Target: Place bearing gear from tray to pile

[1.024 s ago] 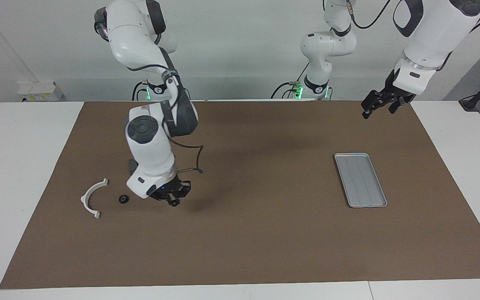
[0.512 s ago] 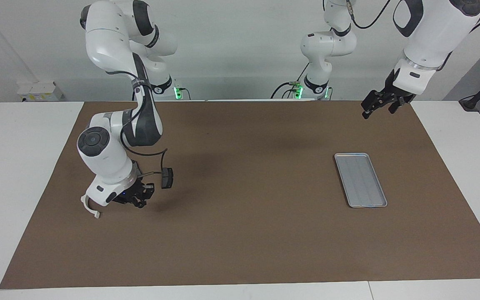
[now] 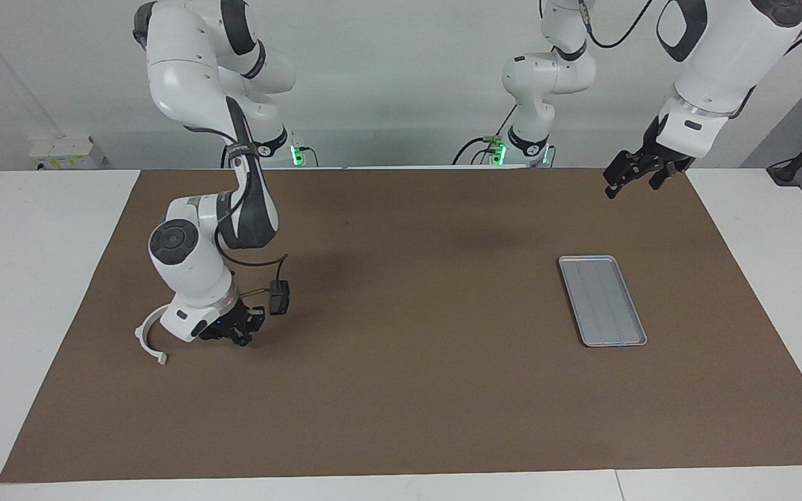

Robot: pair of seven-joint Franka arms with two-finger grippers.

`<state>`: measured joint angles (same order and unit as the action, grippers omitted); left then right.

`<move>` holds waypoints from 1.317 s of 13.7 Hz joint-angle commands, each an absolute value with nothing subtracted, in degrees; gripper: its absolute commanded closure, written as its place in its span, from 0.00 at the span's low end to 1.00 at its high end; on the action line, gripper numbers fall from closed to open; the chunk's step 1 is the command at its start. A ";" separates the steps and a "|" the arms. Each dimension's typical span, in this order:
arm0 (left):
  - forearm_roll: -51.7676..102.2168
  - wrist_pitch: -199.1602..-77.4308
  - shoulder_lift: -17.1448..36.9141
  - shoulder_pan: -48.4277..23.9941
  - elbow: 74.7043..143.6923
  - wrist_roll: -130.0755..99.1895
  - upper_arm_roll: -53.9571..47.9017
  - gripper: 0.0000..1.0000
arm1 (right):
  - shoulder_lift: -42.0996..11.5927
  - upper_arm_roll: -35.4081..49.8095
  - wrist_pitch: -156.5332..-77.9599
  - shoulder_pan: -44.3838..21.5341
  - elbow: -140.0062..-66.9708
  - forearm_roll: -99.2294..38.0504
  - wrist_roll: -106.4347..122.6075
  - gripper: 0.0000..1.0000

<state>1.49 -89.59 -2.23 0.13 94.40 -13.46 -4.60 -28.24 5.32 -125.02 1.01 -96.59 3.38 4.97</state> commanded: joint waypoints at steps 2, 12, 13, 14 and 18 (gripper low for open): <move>2.11 -90.26 -3.96 -0.44 96.33 -13.27 -3.96 0.00 | -25.58 6.06 -127.97 2.29 -102.13 2.46 7.47 1.00; 2.11 -90.26 -3.96 -0.44 96.33 -13.27 -3.96 0.00 | -23.47 6.06 -127.97 2.20 -107.49 2.46 7.47 1.00; 2.11 -90.26 -3.96 -0.44 96.33 -13.27 -3.96 0.00 | -23.38 6.06 -128.14 2.20 -107.93 2.46 7.47 1.00; 2.11 -90.26 -3.96 -0.44 96.33 -13.27 -4.04 0.00 | -23.12 6.06 -128.14 2.20 -108.36 2.46 7.21 1.00; 2.11 -90.26 -3.96 -0.44 96.33 -13.27 -3.96 0.00 | -23.11 6.06 -128.23 2.11 -108.46 2.46 7.12 0.95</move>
<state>1.49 -89.59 -2.23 0.13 94.40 -13.46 -4.60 -24.47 5.35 -126.92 1.18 -105.82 3.38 5.44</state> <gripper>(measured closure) 0.000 0.767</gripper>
